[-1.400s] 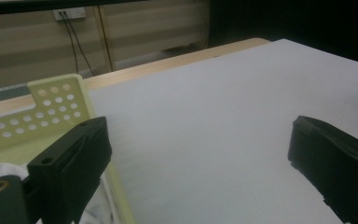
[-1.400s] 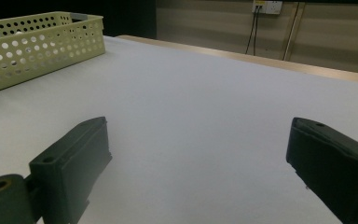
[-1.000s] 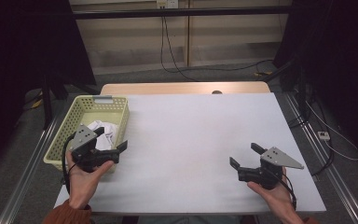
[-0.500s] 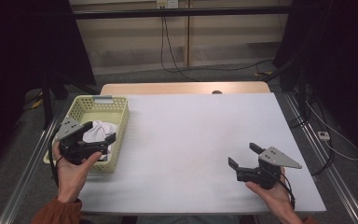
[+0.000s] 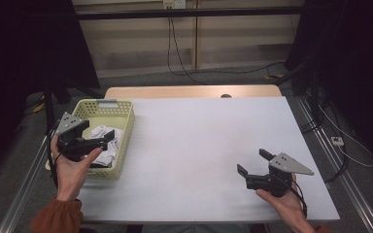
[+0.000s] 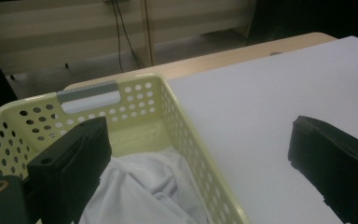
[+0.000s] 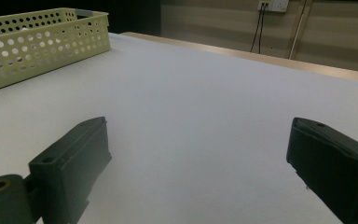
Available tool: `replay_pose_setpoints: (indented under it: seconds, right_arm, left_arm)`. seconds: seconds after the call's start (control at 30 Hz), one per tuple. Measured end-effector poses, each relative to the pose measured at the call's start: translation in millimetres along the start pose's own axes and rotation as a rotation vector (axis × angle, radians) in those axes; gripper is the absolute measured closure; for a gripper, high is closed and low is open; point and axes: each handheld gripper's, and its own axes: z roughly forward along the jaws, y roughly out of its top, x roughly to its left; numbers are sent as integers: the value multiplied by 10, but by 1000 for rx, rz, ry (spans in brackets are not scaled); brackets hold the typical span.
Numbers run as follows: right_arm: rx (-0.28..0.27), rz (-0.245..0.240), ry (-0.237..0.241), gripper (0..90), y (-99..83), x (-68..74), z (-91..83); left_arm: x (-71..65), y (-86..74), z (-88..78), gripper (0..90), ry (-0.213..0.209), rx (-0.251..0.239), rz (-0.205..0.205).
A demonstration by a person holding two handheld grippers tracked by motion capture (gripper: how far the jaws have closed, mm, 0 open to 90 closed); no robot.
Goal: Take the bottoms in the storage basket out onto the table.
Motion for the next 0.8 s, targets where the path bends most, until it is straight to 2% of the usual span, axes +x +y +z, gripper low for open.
replay_pose_setpoints:
  seconds: [0.17,0.43,0.6,0.8]
  right_arm:
    - [0,3,2,59,0,2,5]
    - [1,4,4,59,0,1,8]
    - [1,2,5,59,0,2,10]
    - [-1,-1,5,59,1,-2,7]
  left_arm:
    - [59,6,87,54,11,32,-7]
    - [132,50,211,55,19,55,-20]
    - [179,60,300,55,40,78,-15]
    - [280,33,416,58,59,111,-48]
